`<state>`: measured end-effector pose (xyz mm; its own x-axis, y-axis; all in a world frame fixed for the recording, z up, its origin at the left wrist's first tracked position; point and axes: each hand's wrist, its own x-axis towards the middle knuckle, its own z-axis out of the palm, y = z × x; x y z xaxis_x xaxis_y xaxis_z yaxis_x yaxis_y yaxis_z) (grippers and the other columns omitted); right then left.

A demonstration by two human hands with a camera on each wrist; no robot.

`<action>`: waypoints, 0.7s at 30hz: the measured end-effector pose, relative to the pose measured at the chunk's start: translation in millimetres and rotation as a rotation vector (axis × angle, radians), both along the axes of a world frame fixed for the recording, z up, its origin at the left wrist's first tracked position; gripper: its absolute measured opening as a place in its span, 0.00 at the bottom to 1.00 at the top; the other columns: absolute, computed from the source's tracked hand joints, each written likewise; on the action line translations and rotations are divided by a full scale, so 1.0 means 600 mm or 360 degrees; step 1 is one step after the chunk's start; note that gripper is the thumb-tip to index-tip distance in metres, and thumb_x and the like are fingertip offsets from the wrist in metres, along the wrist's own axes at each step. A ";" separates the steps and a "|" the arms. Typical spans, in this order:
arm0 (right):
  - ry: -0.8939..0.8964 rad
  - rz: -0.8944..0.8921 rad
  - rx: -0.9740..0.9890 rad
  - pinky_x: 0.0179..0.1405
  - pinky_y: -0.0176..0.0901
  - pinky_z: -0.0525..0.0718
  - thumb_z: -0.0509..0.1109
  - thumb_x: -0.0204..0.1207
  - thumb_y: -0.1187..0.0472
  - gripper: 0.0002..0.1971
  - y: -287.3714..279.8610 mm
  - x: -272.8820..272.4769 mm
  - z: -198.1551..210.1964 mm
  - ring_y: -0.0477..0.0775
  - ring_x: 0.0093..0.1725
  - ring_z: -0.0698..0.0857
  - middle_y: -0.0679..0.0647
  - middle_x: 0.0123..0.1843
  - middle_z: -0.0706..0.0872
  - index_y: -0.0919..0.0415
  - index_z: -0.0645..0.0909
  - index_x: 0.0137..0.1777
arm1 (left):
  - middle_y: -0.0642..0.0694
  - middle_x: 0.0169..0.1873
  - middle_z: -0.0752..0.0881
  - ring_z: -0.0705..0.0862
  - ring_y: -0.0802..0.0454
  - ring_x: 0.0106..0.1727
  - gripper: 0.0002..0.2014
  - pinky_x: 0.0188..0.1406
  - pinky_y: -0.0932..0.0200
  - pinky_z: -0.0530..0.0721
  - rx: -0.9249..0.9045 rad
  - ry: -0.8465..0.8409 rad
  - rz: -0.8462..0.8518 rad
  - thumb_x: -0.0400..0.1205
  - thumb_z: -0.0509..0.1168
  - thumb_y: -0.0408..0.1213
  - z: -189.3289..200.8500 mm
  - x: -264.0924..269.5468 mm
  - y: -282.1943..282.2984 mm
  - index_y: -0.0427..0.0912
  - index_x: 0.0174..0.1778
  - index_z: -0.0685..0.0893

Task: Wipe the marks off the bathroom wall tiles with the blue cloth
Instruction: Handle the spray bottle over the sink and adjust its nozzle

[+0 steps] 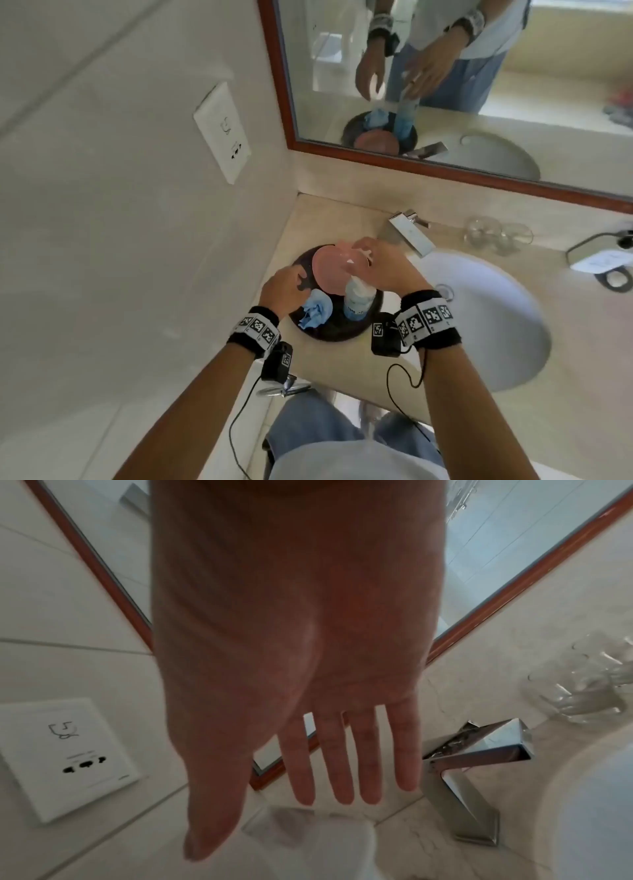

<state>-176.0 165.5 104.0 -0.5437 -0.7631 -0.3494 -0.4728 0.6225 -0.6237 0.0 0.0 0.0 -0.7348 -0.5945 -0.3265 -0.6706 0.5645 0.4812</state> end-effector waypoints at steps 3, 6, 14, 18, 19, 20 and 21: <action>-0.0001 0.0051 0.0176 0.68 0.54 0.83 0.77 0.78 0.41 0.30 -0.013 -0.003 -0.009 0.57 0.67 0.84 0.54 0.71 0.84 0.52 0.78 0.77 | 0.47 0.61 0.87 0.86 0.44 0.60 0.20 0.59 0.50 0.84 0.0032 -0.0177 -0.0104 0.82 0.74 0.46 -0.027 -0.012 -0.008 0.45 0.69 0.83; -0.0066 0.0059 0.0291 0.67 0.50 0.82 0.80 0.75 0.41 0.33 -0.019 -0.005 -0.012 0.56 0.67 0.83 0.52 0.73 0.83 0.52 0.77 0.77 | 0.45 0.63 0.87 0.86 0.43 0.62 0.21 0.61 0.49 0.85 0.0050 -0.0257 -0.0142 0.83 0.73 0.48 -0.048 -0.029 -0.012 0.45 0.70 0.82; -0.0187 0.0180 0.0461 0.47 0.40 0.74 0.84 0.72 0.43 0.40 -0.017 -0.004 -0.020 0.52 0.55 0.79 0.46 0.53 0.79 0.56 0.72 0.80 | 0.36 0.33 0.86 0.86 0.31 0.41 0.17 0.33 0.54 0.73 0.0307 -0.0111 0.0347 0.84 0.71 0.43 -0.087 -0.084 -0.045 0.41 0.30 0.81; -0.0191 0.0182 0.0552 0.52 0.43 0.75 0.85 0.69 0.41 0.39 -0.015 -0.008 -0.022 0.53 0.56 0.79 0.53 0.65 0.85 0.57 0.75 0.76 | 0.46 0.21 0.77 0.77 0.44 0.26 0.22 0.28 0.55 0.71 0.0402 -0.0144 0.0501 0.84 0.70 0.38 -0.098 -0.109 -0.053 0.39 0.24 0.76; -0.0192 0.0186 0.0567 0.52 0.44 0.76 0.85 0.69 0.41 0.39 -0.015 -0.008 -0.022 0.53 0.56 0.79 0.53 0.66 0.85 0.56 0.75 0.76 | 0.44 0.23 0.80 0.79 0.43 0.28 0.19 0.32 0.55 0.74 0.0426 -0.0154 0.0549 0.84 0.70 0.38 -0.099 -0.115 -0.053 0.37 0.27 0.80; -0.0187 0.0186 0.0579 0.52 0.44 0.76 0.85 0.69 0.42 0.39 -0.014 -0.007 -0.020 0.54 0.56 0.80 0.53 0.66 0.84 0.56 0.75 0.75 | 0.43 0.26 0.82 0.82 0.41 0.31 0.16 0.35 0.53 0.76 0.0455 -0.0156 0.0595 0.84 0.70 0.38 -0.098 -0.120 -0.052 0.34 0.32 0.83; -0.0170 0.0181 0.0581 0.52 0.44 0.75 0.85 0.69 0.43 0.37 -0.013 -0.006 -0.019 0.54 0.56 0.80 0.53 0.64 0.84 0.56 0.76 0.74 | 0.41 0.30 0.84 0.84 0.39 0.35 0.14 0.37 0.52 0.78 0.0487 -0.0172 0.0635 0.84 0.70 0.39 -0.100 -0.122 -0.052 0.32 0.36 0.84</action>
<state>-179.9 157.9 92.9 -0.4086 -0.6313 -0.6591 -0.4958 0.7599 -0.4205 -73.5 -31.2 -60.3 -0.4225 -0.6870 -0.5912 -0.8602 0.0984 0.5004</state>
